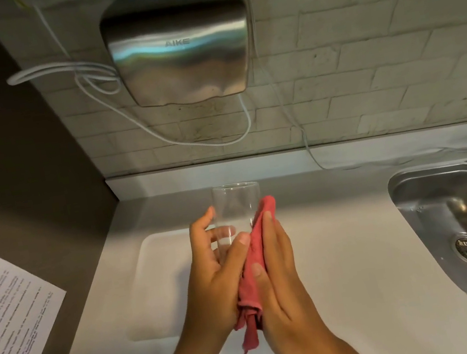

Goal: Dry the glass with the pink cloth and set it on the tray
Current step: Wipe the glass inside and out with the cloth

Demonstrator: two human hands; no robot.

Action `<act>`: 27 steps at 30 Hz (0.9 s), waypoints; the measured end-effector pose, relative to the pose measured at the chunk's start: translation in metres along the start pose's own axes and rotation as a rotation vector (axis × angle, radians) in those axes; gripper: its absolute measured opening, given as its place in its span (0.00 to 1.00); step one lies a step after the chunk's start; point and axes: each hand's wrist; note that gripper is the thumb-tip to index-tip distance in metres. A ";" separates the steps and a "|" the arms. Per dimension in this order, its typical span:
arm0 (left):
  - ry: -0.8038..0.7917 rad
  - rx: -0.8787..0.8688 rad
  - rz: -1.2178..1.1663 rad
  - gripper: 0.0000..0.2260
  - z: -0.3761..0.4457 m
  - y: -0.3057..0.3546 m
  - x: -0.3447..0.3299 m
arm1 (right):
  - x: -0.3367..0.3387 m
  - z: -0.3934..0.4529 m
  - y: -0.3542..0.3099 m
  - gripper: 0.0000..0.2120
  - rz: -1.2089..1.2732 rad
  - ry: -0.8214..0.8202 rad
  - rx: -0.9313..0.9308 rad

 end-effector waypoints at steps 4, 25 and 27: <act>-0.017 0.064 -0.103 0.18 -0.005 -0.007 -0.009 | 0.015 0.023 0.001 0.31 0.074 0.067 -0.061; -0.011 -0.002 -0.083 0.12 0.010 0.007 -0.009 | 0.005 0.025 -0.001 0.33 0.041 0.035 -0.050; -0.028 0.036 -0.081 0.12 0.009 0.004 -0.013 | 0.014 0.044 -0.002 0.31 0.078 0.098 -0.085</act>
Point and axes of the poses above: each hand's wrist, its own z-axis towards the middle knuckle, its own x-axis out of the back of the hand, y = z × x, and after that the axes turned 12 degrees about x, right-handed
